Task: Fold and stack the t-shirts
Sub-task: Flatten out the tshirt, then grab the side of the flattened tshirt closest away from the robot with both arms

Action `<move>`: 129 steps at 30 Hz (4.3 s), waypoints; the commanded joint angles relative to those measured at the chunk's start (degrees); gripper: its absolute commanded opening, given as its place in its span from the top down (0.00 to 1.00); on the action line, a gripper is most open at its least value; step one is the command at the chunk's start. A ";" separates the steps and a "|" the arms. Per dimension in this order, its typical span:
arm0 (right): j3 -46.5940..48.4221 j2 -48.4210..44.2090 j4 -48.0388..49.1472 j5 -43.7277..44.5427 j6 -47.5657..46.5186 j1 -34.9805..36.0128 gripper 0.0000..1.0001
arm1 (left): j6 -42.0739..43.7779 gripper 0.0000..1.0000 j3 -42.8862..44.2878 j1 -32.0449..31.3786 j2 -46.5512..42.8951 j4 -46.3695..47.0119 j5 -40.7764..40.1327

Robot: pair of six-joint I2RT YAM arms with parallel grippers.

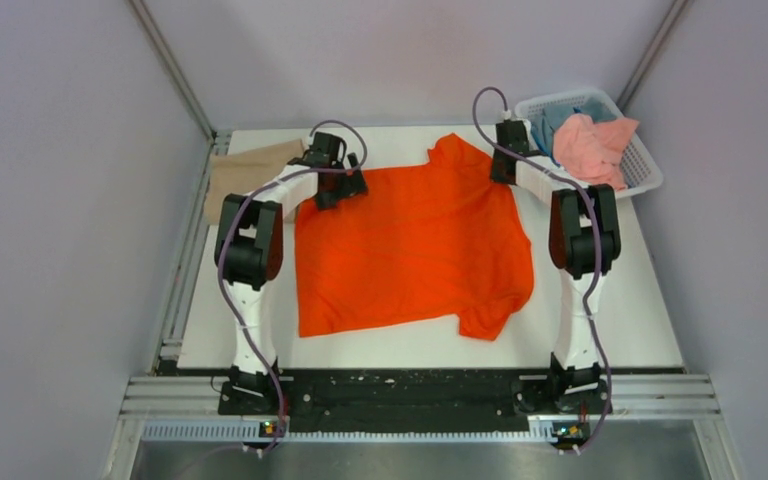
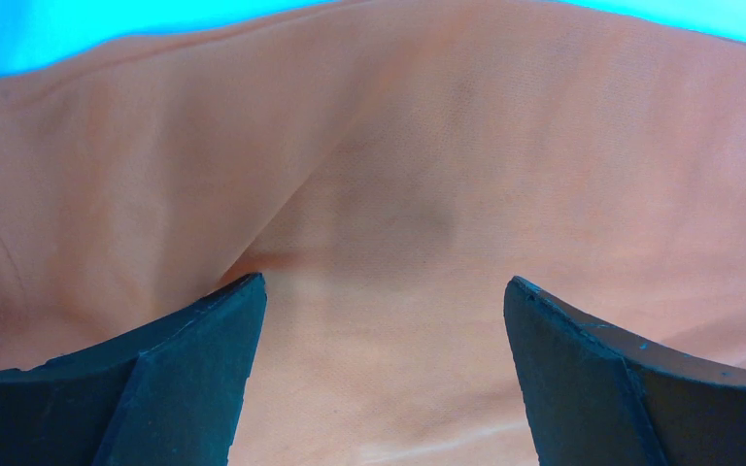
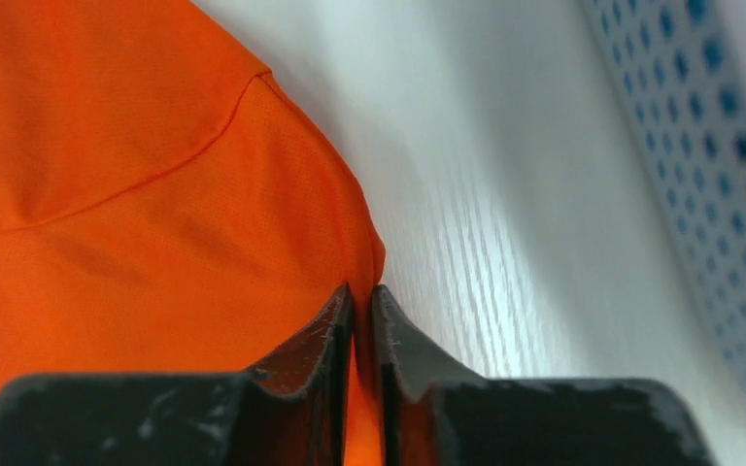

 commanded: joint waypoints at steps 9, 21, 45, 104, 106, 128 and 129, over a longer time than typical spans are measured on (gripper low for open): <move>-4.15 -16.21 -2.71 -8.16 -8.31 -0.38 0.04 | 2.20 0.03 -0.39 0.22 -7.78 -0.26 5.46; -49.30 -58.98 -2.97 -3.34 6.32 19.32 0.02 | -12.66 0.02 -37.42 -18.05 -45.30 -5.37 -19.64; -58.90 -59.88 -22.71 9.28 30.50 45.77 0.16 | -34.83 0.12 -68.39 -21.81 -73.04 -17.90 -22.43; -10.98 -19.41 -26.41 16.56 5.63 30.71 0.48 | -20.27 1.00 -63.73 -21.45 -75.16 -3.07 -28.22; -9.11 -19.23 -26.68 17.56 5.61 30.70 0.40 | -20.44 1.00 -63.42 -21.43 -74.33 -3.37 -28.48; -31.15 -27.83 -8.80 6.13 -8.06 30.61 0.39 | -20.62 1.00 -63.23 -21.04 -74.26 -5.19 -30.54; -30.78 -27.01 -9.03 6.29 -7.95 30.60 0.40 | -20.55 1.00 -63.23 -21.09 -74.26 -5.19 -30.57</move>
